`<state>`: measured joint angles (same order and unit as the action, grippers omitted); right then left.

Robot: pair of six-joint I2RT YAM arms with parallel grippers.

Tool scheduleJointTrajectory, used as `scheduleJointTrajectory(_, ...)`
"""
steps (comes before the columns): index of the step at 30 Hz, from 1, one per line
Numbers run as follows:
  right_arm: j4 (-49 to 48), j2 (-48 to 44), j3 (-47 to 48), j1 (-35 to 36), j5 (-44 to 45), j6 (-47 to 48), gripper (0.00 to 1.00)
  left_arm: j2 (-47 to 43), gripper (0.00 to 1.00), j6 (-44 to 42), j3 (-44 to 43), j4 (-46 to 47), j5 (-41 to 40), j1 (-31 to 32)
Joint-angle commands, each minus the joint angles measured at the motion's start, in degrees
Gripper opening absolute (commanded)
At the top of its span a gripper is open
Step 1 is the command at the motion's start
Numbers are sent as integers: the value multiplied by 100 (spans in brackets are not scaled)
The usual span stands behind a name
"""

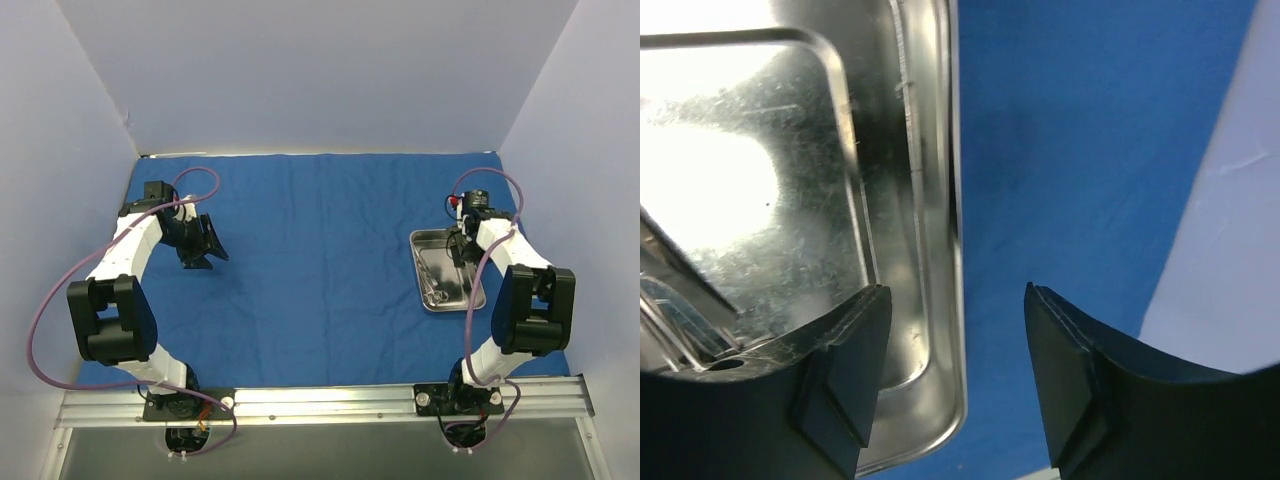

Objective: Open and lay out the surgical kit
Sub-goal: Place the container in the surgical kit, then pick up the medical item from the container.

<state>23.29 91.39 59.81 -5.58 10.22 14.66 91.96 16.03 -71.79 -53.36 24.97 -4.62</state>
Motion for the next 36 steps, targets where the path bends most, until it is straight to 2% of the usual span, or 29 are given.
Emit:
scheduleJointTrajectory(1,175,-77,486,31,586,-225,56,76,61,-48,-28,125,183,-30)
scheduleJointTrajectory(3,324,-139,942,136,526,-427,56,102,61,-48,-37,116,192,-30)
scheduleJointTrajectory(4,352,-157,1058,267,229,-620,55,129,61,-56,-46,116,192,-30)
scheduleJointTrajectory(6,308,-113,1199,391,-193,-779,47,146,61,-39,-37,124,201,-21)
scheduleJointTrajectory(7,282,9,1208,487,-700,-806,41,173,61,-30,-46,124,227,-21)
scheduleJointTrajectory(13,-149,607,1068,761,-1408,-841,26,261,61,-65,-204,19,298,-39)
scheduleJointTrajectory(25,-659,775,461,875,-1865,-1105,29,445,61,154,-757,-69,166,-12)
scheduleJointTrajectory(36,-641,704,180,928,-2006,-1079,31,357,61,251,-546,2,105,32)
